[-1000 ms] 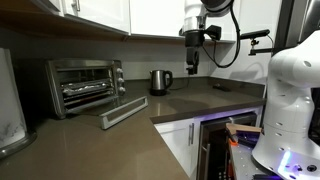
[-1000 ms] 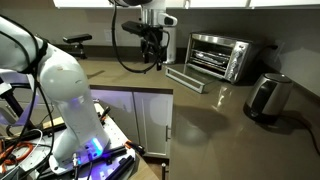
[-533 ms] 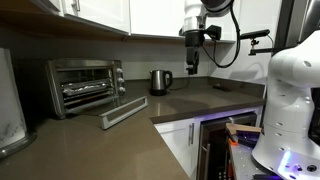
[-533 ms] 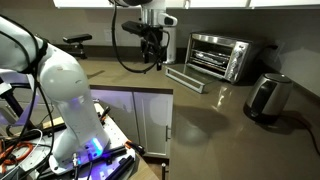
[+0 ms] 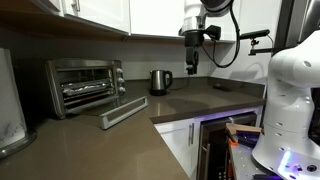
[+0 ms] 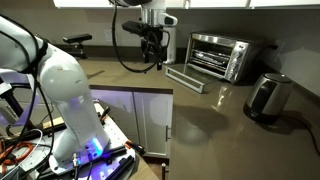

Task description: Close the toaster oven door

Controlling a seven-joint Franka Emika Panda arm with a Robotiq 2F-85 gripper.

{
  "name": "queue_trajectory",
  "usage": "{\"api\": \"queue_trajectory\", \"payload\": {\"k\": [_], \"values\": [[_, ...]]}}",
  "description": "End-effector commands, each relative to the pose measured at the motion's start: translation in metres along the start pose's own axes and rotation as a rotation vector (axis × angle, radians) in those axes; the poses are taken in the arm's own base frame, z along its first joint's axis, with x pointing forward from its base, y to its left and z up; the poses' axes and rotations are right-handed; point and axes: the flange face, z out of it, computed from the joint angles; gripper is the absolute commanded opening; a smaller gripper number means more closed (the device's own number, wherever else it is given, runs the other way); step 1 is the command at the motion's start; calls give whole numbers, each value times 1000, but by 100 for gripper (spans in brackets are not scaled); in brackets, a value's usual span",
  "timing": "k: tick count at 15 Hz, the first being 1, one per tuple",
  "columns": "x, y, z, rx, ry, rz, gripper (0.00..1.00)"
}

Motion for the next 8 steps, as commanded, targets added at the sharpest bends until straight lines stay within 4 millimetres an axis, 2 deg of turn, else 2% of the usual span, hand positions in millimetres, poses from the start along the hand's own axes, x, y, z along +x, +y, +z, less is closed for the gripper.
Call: {"api": "queue_trajectory", "payload": {"k": [1, 4, 8], "values": [[30, -4, -4, -62, -2, -46, 100], [66, -2, -8, -166, 19, -87, 100], [116, 16, -11, -279, 44, -166, 100]]}}
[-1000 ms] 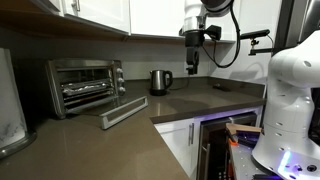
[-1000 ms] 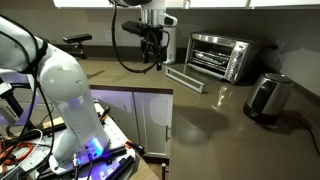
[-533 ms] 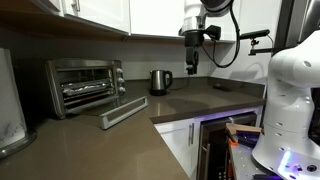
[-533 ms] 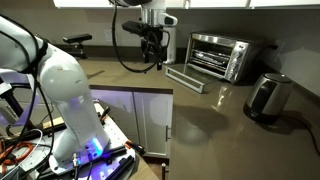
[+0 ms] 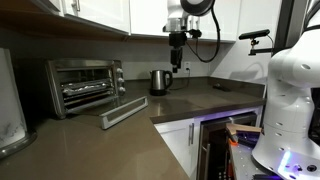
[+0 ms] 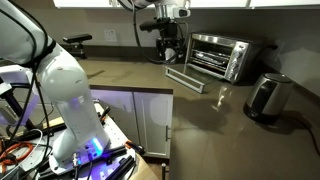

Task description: Close the toaster oven door

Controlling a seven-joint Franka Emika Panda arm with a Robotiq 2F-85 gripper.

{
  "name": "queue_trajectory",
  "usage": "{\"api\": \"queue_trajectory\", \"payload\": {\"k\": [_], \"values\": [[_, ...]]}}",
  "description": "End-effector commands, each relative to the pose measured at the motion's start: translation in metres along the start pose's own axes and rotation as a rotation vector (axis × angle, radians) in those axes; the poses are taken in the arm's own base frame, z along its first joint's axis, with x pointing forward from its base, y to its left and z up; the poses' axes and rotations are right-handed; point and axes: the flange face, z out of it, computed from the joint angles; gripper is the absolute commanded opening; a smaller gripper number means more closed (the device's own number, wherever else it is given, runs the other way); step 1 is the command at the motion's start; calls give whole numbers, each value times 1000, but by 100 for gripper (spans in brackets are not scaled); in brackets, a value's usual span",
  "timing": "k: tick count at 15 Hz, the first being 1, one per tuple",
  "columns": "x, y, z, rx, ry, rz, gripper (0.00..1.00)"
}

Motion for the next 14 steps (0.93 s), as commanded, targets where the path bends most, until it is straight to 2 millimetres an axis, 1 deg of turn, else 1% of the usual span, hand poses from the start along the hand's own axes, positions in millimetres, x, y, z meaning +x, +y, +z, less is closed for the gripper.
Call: {"api": "queue_trajectory", "payload": {"k": [1, 5, 8, 12, 14], "values": [[49, 27, 8, -68, -2, -75, 100], [86, 45, 11, 10, 59, -144, 100], [101, 46, 13, 93, 81, -186, 100], [108, 30, 13, 160, 120, -208, 100], [111, 18, 19, 165, 141, -199, 100]]}}
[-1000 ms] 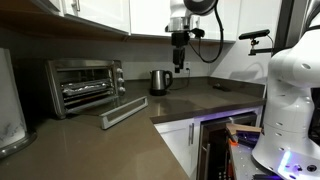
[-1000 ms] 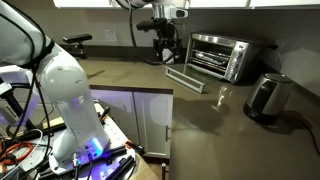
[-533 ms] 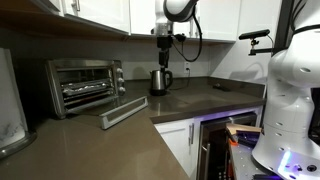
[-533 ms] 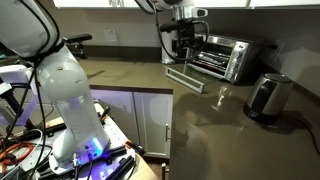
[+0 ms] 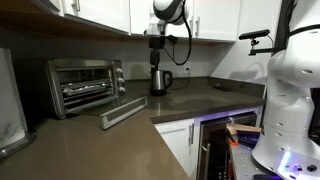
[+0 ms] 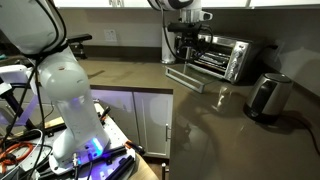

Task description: Close the toaster oven door

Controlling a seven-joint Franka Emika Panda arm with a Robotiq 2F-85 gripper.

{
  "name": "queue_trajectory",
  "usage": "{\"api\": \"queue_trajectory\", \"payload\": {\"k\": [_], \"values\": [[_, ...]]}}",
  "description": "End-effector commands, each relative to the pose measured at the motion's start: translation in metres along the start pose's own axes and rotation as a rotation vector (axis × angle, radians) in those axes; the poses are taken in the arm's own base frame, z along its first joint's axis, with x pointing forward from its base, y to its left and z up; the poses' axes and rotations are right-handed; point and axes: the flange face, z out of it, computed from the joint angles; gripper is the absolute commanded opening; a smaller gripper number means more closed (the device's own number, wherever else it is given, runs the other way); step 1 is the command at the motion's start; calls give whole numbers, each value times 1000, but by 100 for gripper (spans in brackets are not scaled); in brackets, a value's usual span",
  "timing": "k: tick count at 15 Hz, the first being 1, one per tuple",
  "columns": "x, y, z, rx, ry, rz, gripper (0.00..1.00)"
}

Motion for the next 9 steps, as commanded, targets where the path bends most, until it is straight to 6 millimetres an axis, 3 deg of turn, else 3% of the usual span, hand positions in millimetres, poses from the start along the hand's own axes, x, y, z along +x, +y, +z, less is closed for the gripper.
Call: {"api": "queue_trajectory", "payload": {"k": [1, 2, 3, 9], "values": [[11, -17, 11, 23, 56, -22, 100], [12, -22, 13, 24, 53, -41, 100], [9, -14, 5, 10, 30, -15, 100], [13, -26, 16, 8, 29, -20, 100]]}}
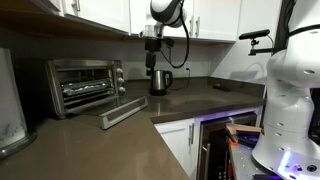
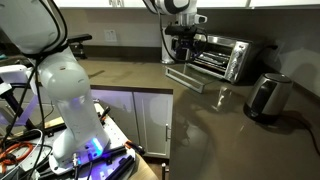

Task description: Close the toaster oven door

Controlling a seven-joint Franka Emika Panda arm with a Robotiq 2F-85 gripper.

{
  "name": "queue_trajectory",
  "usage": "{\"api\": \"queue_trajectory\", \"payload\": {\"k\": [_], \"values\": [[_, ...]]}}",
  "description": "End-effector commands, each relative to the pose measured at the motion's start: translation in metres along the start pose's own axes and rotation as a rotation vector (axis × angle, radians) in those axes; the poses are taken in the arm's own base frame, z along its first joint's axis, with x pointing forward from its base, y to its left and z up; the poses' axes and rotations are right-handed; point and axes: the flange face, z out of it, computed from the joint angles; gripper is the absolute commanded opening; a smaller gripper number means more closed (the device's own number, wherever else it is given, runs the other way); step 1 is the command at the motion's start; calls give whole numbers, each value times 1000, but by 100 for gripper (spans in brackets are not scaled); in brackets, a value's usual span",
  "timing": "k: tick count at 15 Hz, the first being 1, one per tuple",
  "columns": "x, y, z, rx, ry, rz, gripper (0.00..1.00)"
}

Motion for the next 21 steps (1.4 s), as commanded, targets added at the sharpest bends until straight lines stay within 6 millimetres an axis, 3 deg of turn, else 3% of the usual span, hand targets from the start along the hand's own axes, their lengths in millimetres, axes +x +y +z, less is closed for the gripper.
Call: {"api": "queue_trajectory", "payload": {"k": [1, 7, 11, 15, 21], "values": [[5, -8, 10, 9, 29, 16, 100], [10, -46, 54, 42, 82, 52, 100], [-1, -70, 83, 92, 77, 106, 100], [-3, -80, 104, 104, 129, 200, 100], [16, -75, 132, 63, 191, 248, 100]]}}
